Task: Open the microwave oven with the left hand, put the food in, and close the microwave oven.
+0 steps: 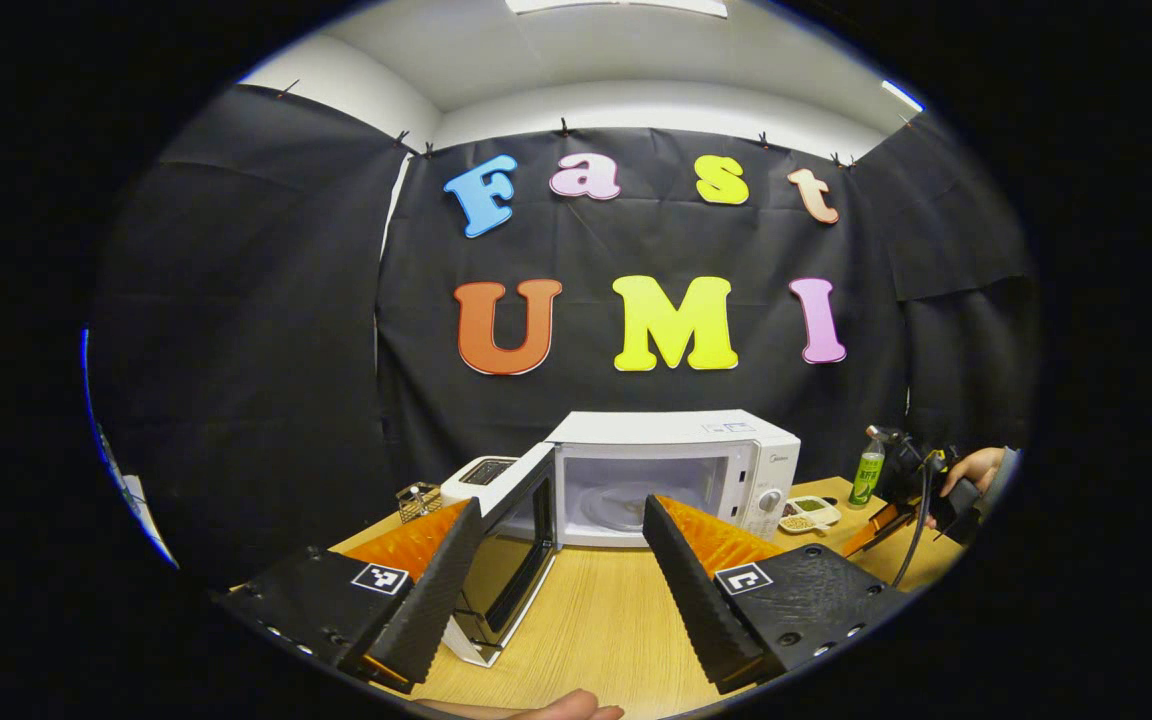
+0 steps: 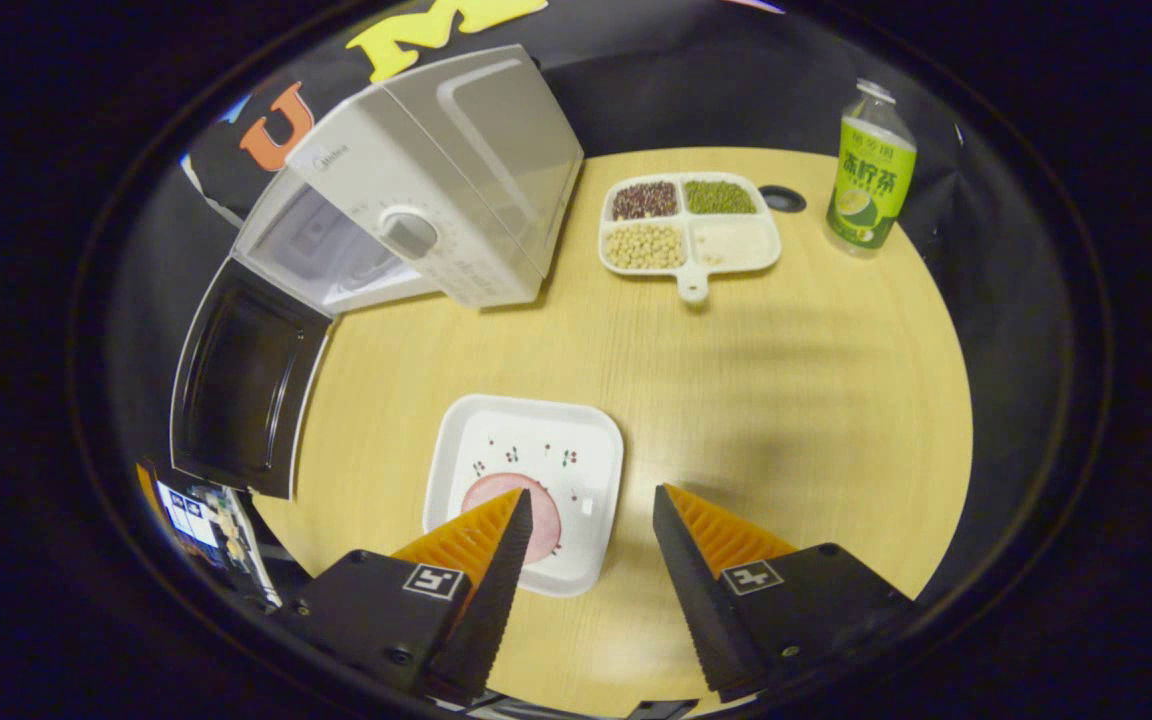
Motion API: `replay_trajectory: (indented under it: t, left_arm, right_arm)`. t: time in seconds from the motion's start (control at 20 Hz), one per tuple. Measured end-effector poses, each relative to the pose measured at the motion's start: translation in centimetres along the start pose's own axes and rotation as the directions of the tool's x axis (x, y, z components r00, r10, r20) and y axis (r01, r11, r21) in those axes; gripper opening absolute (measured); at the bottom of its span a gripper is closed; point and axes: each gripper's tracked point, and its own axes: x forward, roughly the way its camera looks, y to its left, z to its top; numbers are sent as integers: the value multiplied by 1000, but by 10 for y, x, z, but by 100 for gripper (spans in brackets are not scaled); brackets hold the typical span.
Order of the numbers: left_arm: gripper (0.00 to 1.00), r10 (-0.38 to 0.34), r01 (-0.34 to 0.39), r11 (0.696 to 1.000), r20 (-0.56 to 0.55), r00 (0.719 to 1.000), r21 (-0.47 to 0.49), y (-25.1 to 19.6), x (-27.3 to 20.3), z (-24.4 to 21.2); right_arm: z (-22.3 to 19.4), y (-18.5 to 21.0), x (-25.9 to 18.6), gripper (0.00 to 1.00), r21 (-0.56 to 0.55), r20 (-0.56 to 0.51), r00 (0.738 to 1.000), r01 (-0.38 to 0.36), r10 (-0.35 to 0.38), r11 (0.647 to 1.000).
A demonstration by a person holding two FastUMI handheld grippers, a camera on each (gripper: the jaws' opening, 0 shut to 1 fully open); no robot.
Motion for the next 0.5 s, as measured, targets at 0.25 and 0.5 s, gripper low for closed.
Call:
replay_trajectory:
  t: [0.25,0.5]
  left_arm:
    - [95,3,-3,1000,-30,1000,-10,3,6,-13]
    - [95,8,-7,1000,-31,1000,14,3,6,-13]
  right_arm:
    - [-15,0,31,46,55,-165,984,-59,67,997]
    - [-10,5,43,4,127,-194,956,-199,221,972]
